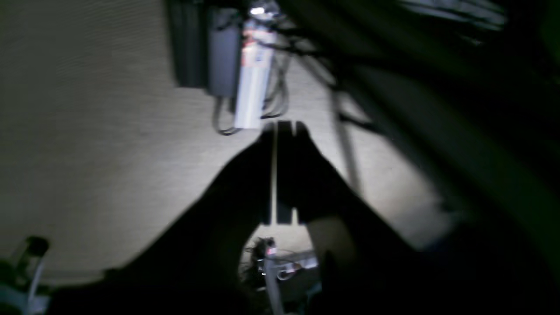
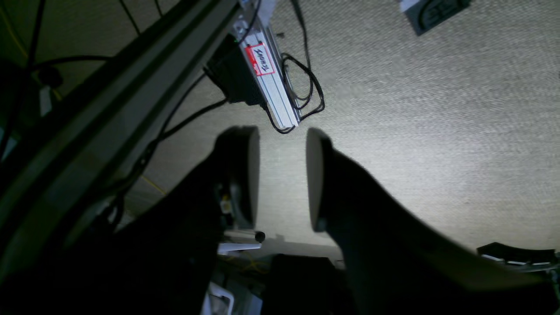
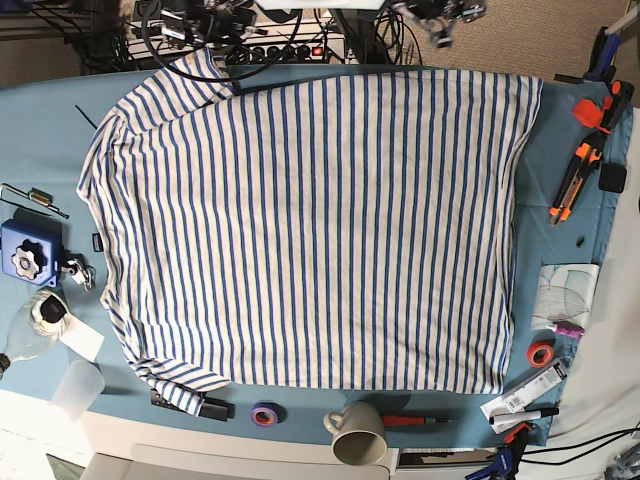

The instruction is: Fold the T-shirt properly

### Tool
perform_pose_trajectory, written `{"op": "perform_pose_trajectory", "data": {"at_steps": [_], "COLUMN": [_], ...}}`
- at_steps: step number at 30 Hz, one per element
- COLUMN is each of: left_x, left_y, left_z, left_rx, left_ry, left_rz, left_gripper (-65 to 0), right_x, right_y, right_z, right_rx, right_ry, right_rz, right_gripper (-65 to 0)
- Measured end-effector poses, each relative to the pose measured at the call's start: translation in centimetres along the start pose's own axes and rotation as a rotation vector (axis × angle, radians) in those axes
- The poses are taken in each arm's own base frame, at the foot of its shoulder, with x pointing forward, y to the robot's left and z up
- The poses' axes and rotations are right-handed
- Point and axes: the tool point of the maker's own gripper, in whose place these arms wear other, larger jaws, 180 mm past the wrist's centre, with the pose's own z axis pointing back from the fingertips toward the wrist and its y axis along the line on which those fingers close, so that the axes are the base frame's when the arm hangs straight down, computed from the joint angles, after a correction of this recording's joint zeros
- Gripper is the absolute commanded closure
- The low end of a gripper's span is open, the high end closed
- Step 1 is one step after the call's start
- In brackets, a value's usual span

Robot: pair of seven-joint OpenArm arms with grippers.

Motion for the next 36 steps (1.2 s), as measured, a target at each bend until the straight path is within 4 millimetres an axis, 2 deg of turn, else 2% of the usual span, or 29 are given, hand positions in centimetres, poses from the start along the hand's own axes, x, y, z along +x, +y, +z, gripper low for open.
{"op": "perform_pose_trajectory", "data": {"at_steps": [3,6,9,13,16,24,29,36], "left_x": [-0.6,-1.2,-1.8,-1.7,-1.6,-1.5,0.0,1.0], "left_y": [1.8,2.4,3.3,5.3,6.2,9.1,8.5,7.6], "left_z": [0.6,1.2,1.9,3.2,4.0,7.6,10.8,16.1], "left_rx": [0.032,0.030,0.037,0.072,0.089,0.163,0.151,0.182], "left_ry": [-0.012,-0.030,-0.032,-0.062,-0.088,-0.156,-0.248,-0.354], "left_rz": [-0.006,0.049,0.089,0.080,0.067,-0.011,-0.110,-0.233], "left_gripper": [0.0,0.0,0.0,0.0,0.0,0.0,0.0,0.0], "right_x": [0.4,0.4,-0.7,-3.6,-4.9,-4.6,-5.0,-5.5], "right_y": [-0.5,-0.1,0.0,-1.7,-2.7,-5.1,-5.3,-3.2], "right_z": [0.5,1.0,1.5,2.1,3.0,6.8,9.3,12.7], "right_rx": [0.022,0.092,0.140,0.110,0.083,0.005,-0.029,-0.006], "right_ry": [-0.007,-0.015,-0.022,-0.015,-0.028,-0.121,-0.159,-0.209], "right_rz": [-0.009,-0.015,-0.009,0.017,0.048,0.162,0.246,0.376], "right_gripper": [-19.1,-19.0,-19.0,-19.0,-19.0,-19.0,-19.0,-19.0]}}
